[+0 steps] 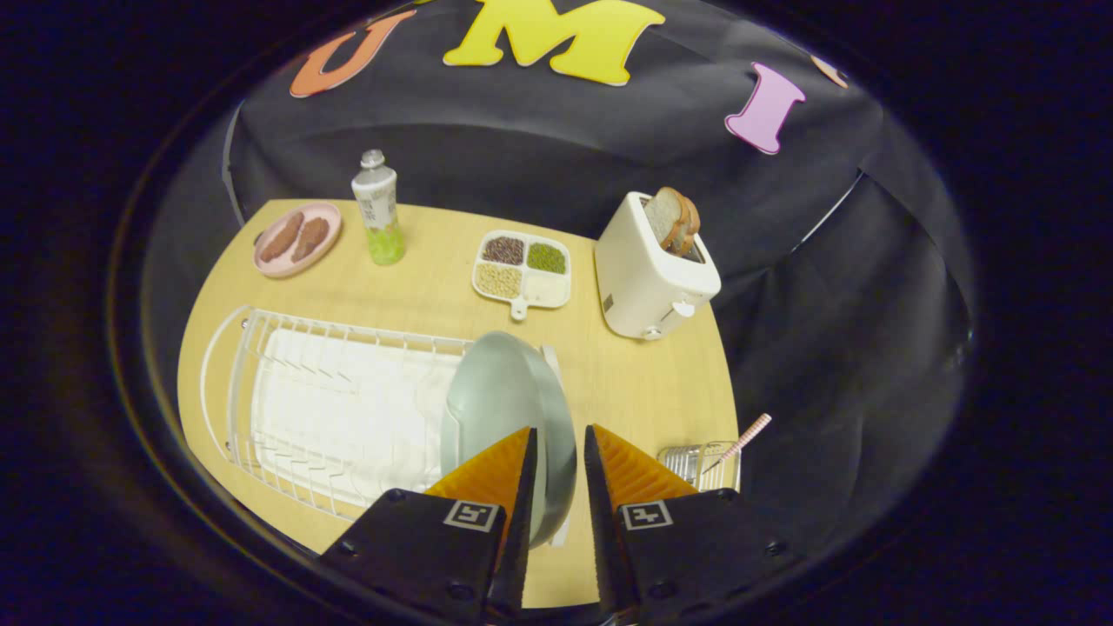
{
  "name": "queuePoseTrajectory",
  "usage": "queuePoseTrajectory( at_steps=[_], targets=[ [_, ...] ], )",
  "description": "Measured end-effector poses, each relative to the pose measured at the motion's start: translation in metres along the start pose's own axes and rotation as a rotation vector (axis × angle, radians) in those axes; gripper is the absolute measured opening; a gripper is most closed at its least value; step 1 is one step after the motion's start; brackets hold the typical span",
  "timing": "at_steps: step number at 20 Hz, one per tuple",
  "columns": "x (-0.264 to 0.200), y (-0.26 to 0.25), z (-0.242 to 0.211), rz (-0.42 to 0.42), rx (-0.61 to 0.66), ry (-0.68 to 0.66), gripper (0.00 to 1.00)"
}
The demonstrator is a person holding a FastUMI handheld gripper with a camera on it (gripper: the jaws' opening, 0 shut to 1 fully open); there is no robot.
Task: Take the plate from the dish rack, then take the spoon from the basket and place it into the plate.
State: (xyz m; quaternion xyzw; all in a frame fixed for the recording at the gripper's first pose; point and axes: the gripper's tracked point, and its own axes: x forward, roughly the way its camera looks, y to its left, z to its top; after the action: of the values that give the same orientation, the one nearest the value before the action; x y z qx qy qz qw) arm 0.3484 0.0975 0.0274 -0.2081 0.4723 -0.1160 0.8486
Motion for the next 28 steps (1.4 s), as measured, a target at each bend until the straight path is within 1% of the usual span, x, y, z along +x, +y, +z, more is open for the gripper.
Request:
queuePoseTrajectory(
  at_steps=[1,2,4,6,10,13,17,20,22,25,28],
  targets=[
    [0.002,0.002,0.000,-0.001,-0.019,0.021,0.34],
    [0.005,0.006,0.000,-0.002,-0.020,0.040,0.32],
    [0.008,0.002,0.000,-0.033,-0.021,0.068,0.26],
    [0.004,0.007,0.001,-0.036,-0.020,0.069,0.24],
    [-0.005,0.014,-0.001,-0.132,-0.015,0.035,0.18],
    [-0.014,0.024,0.001,-0.202,-0.025,0.000,0.17],
    [-0.026,0.030,0.003,-0.275,-0.023,-0.058,0.17],
    [-0.038,0.026,0.006,-0.340,-0.010,-0.109,0.17],
    [-0.048,0.020,0.004,-0.368,0.008,-0.146,0.17],
    [-0.066,0.015,-0.007,-0.353,0.035,-0.185,0.17],
    [-0.088,0.009,-0.030,-0.287,0.063,-0.228,0.17]
  ],
)
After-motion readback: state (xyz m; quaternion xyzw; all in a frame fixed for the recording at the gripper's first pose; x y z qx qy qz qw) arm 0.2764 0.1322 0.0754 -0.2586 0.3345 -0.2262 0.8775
